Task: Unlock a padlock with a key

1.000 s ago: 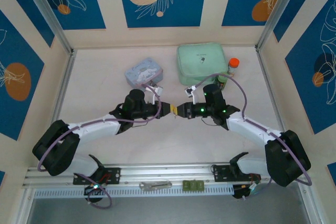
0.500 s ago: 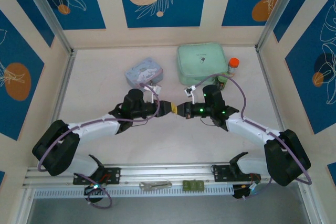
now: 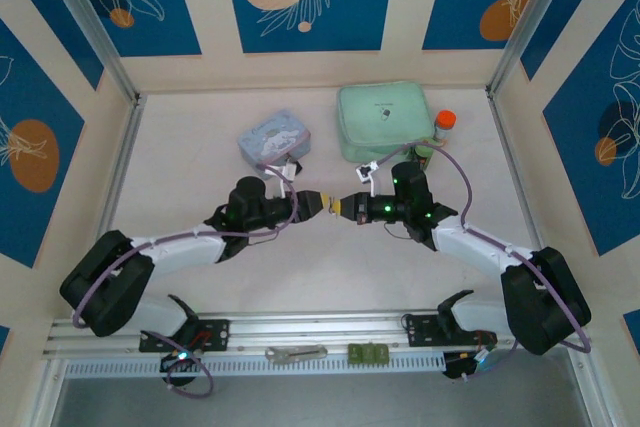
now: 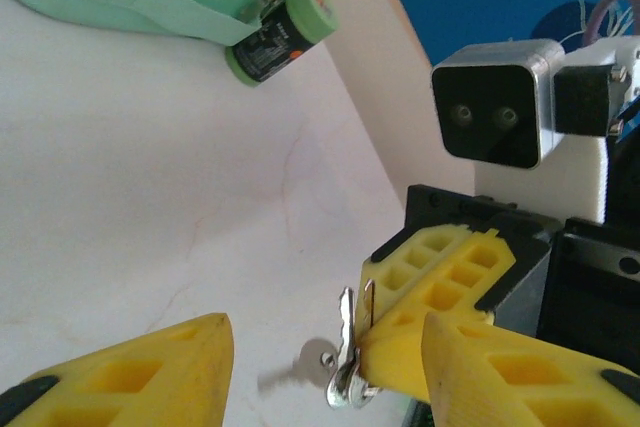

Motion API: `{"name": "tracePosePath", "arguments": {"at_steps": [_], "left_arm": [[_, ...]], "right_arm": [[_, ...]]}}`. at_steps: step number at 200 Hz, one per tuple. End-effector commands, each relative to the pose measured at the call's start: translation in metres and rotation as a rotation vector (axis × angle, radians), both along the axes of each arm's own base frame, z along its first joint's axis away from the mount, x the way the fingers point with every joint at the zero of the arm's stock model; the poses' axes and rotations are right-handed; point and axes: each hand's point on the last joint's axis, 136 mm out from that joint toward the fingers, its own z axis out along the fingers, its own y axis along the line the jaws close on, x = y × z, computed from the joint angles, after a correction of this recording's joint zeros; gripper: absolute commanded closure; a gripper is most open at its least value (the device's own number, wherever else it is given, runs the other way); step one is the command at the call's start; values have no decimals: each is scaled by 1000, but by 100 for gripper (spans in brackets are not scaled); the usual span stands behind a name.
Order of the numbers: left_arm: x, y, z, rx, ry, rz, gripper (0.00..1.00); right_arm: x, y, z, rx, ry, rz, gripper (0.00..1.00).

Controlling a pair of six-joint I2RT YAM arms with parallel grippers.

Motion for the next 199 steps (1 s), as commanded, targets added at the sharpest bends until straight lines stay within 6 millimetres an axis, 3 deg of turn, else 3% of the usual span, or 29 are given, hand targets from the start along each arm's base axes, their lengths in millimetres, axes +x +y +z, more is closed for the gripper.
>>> {"name": "tracePosePath", "arguments": {"at_steps": [1, 44, 67, 144, 156, 171, 184, 199], "left_arm": [[1, -5, 13, -96, -17, -23, 50], [4, -10, 18, -148, -21, -31, 50], [5, -14, 18, -162, -19, -44, 56], [5, -12, 13, -145, -5, -35, 100], [7, -10, 11, -132, 0, -20, 100], [8, -7, 8, -103, 8, 0, 100], [10, -2, 3, -59, 23, 34, 100], [14, 7, -5, 7, 47, 84, 100]], "right_arm": [[-6, 3, 4, 34, -10, 51, 100], [-6, 5, 7, 60, -1, 76, 100], [-6, 6, 6, 62, 6, 79, 100], [-3, 5, 4, 62, 13, 69, 100], [3, 1, 1, 33, 15, 23, 100], [14, -16, -7, -63, -3, -111, 73], [21, -35, -8, -150, -42, -226, 57], [20, -44, -1, -217, -110, -264, 51]]}}
